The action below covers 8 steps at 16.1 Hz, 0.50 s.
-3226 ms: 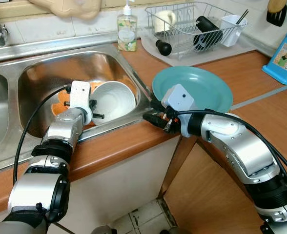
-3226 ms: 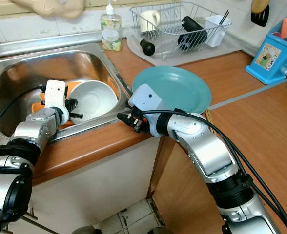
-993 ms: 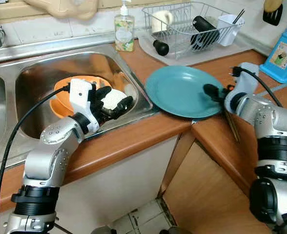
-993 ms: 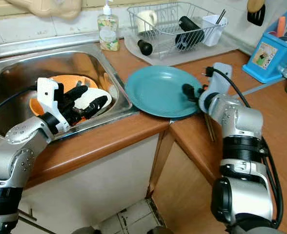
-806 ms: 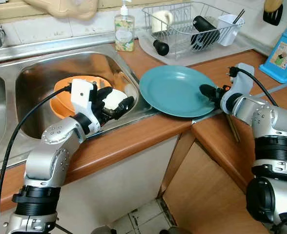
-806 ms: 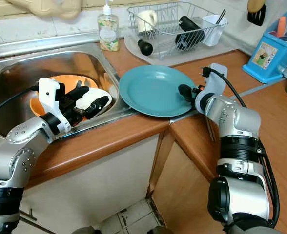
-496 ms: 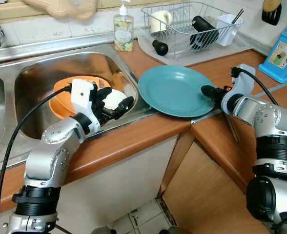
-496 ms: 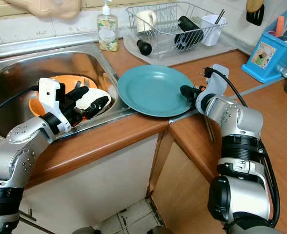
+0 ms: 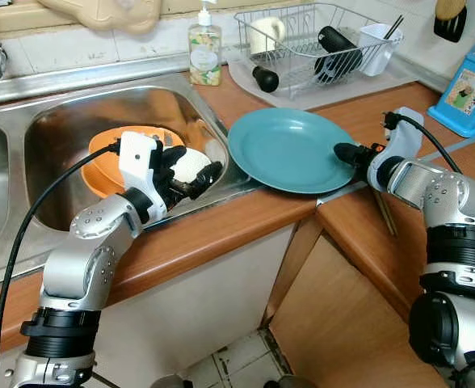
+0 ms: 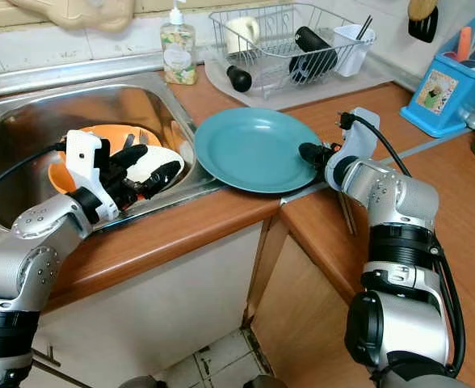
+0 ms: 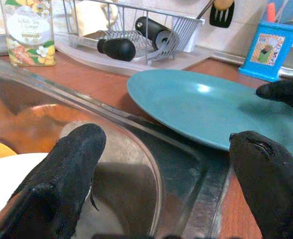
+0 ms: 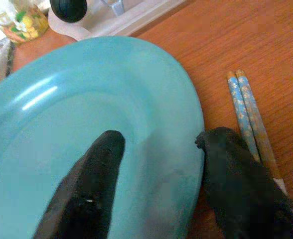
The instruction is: Kitchen organization
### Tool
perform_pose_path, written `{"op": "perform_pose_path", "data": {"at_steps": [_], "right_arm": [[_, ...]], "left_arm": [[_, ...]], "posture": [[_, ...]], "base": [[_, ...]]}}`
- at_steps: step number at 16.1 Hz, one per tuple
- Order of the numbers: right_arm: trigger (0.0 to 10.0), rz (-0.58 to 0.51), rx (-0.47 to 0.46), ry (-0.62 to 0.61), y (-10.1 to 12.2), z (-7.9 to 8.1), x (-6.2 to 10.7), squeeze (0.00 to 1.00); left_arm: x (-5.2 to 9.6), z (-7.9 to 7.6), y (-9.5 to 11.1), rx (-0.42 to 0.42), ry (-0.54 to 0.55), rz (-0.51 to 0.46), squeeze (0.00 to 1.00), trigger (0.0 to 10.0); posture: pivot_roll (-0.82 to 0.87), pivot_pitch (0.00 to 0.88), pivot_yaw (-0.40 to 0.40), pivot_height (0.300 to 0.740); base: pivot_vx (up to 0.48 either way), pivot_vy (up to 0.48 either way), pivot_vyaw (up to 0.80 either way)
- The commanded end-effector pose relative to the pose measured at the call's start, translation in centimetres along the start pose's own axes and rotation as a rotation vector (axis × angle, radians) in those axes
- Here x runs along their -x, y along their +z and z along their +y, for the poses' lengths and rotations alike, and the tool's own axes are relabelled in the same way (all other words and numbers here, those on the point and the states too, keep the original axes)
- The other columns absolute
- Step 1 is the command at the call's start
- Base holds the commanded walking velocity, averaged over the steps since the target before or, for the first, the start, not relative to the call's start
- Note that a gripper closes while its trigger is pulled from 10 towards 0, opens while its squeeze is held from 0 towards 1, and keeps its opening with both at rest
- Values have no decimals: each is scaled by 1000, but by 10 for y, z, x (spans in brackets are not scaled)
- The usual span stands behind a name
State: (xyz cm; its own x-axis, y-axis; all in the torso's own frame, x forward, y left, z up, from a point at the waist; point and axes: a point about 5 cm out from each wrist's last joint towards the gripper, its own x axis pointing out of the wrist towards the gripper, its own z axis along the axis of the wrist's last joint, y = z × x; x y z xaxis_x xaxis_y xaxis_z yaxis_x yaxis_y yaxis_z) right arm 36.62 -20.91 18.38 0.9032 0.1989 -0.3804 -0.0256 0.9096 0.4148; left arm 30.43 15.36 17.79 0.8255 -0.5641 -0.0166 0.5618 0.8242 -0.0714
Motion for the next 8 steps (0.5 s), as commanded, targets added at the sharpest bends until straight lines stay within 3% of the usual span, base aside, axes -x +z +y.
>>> {"op": "perform_pose_path", "data": {"at_steps": [1, 7, 8], "right_arm": [[10000, -8, -23, 13, 4, 1, 1, 1000], [10000, -1, -54, 1, 2, -8, 7, 1000], [10000, -4, -58, -3, 3, -9, 7, 902]], "left_arm": [[-1, -4, 2, -14, -32, 11, 0, 10000], [4, -23, -6, -8, -190, 67, 0, 10000], [4, -23, -6, -9, -195, 69, 0, 10000]], "posture": [[-153, 0, 2, 740], [-154, 0, 4, 740], [-153, 0, 4, 740]], "base": [[0, 0, 0], [0, 0, 0], [0, 0, 0]]}}
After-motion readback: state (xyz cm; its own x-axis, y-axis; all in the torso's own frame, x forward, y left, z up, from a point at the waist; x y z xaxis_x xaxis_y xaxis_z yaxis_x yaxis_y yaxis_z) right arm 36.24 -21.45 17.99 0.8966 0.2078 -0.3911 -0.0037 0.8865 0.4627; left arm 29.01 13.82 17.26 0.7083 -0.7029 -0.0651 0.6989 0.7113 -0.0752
